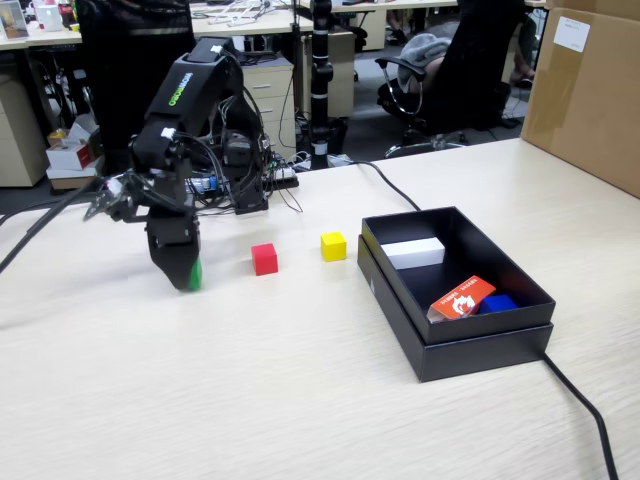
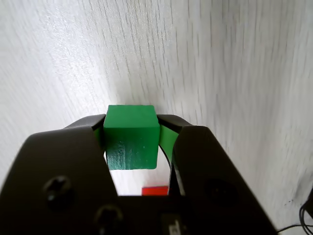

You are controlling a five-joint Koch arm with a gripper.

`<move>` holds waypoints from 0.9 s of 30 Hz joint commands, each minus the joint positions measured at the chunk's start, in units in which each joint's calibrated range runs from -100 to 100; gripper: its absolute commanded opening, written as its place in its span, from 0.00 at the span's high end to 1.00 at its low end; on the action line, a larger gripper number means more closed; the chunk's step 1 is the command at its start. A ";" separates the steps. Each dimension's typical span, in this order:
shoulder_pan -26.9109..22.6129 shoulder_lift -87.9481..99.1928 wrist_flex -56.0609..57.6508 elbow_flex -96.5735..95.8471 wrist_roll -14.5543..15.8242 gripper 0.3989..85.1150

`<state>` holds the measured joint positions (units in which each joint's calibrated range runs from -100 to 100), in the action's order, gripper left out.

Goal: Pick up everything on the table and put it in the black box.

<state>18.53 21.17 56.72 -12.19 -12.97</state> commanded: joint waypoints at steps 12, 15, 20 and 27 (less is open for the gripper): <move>-10.50 43.49 3.71 -1.23 5.32 0.98; -14.46 45.79 4.06 -0.51 8.25 0.98; -22.86 46.59 4.06 3.94 14.26 0.98; -30.77 30.18 3.46 20.35 19.58 0.97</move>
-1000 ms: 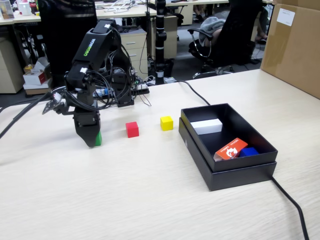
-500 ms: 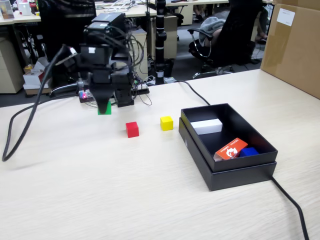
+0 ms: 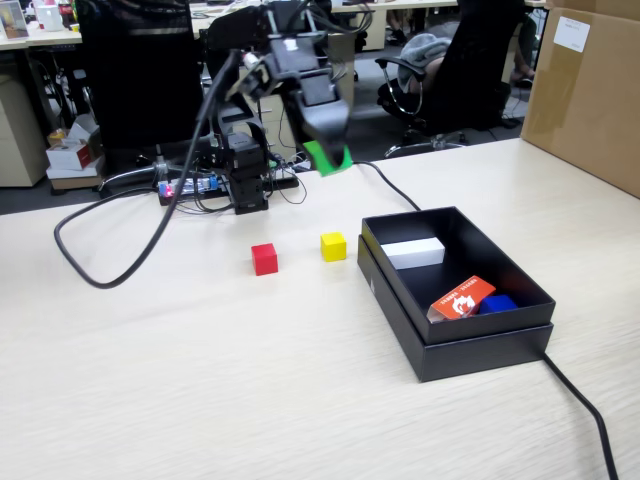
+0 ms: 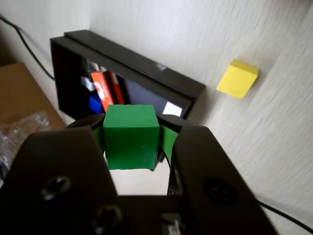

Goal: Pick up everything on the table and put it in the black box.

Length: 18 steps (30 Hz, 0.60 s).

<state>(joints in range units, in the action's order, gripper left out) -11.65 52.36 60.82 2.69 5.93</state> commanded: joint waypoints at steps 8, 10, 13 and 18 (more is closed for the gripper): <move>-3.22 -36.47 -11.53 16.35 1.76 0.96; -3.37 -40.83 -12.92 17.98 1.90 0.96; -3.61 -43.81 -13.61 19.43 2.34 0.96; -4.05 -48.63 -13.87 19.34 3.13 0.89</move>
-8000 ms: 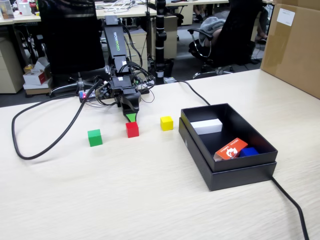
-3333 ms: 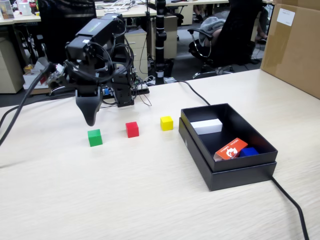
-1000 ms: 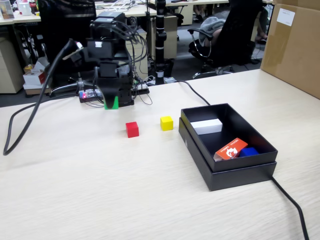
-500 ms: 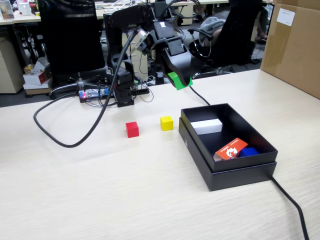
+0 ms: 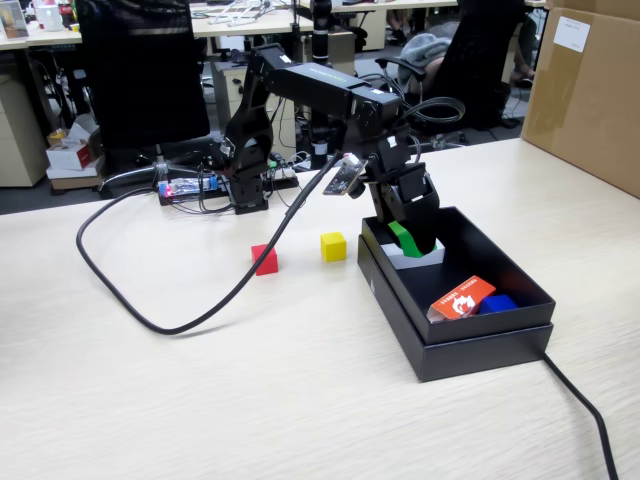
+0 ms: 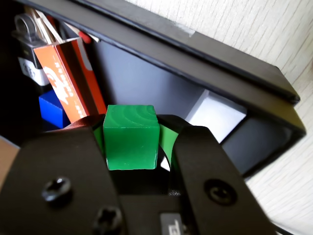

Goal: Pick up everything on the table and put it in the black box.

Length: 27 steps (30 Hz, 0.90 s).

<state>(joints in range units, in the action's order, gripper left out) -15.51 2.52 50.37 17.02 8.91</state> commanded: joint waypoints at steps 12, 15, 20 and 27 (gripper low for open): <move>-0.05 -1.78 -3.41 0.65 -0.20 0.73; 0.10 -1.78 -3.93 -0.07 -0.24 0.67; 0.44 3.73 -4.02 0.65 -0.44 0.59; 1.66 21.63 -2.20 -0.43 -1.22 0.55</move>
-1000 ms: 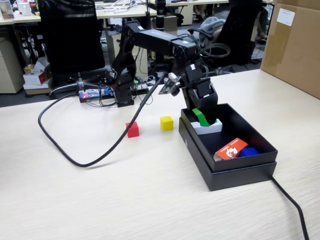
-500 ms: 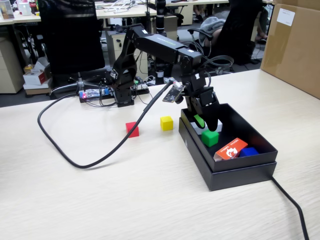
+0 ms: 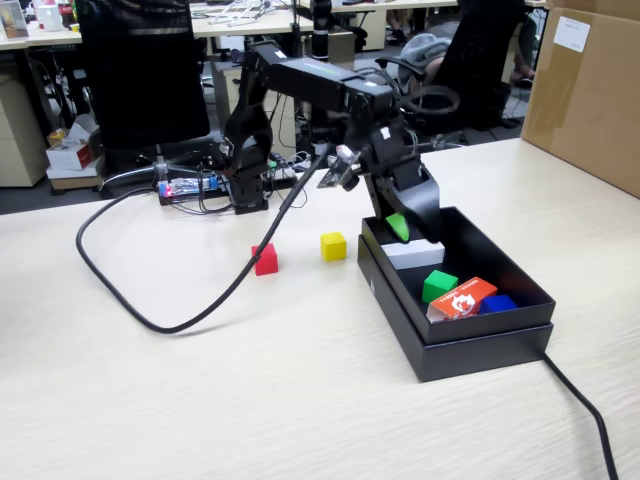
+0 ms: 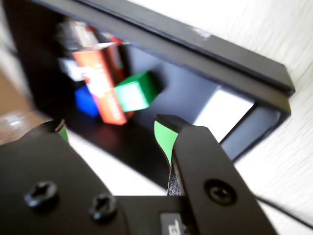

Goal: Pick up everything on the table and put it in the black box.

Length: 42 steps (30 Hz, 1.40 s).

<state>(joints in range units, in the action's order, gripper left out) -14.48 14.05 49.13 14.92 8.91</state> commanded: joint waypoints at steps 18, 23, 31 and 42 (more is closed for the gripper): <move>7.62 54.97 5.43 -34.15 -5.76 0.42; 10.40 57.38 9.92 -39.86 -5.76 0.41; 14.51 57.61 11.74 -49.47 -6.06 0.41; 16.07 48.78 8.02 -54.63 -6.89 0.41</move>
<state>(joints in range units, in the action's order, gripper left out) 1.05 65.18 59.81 -41.76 2.27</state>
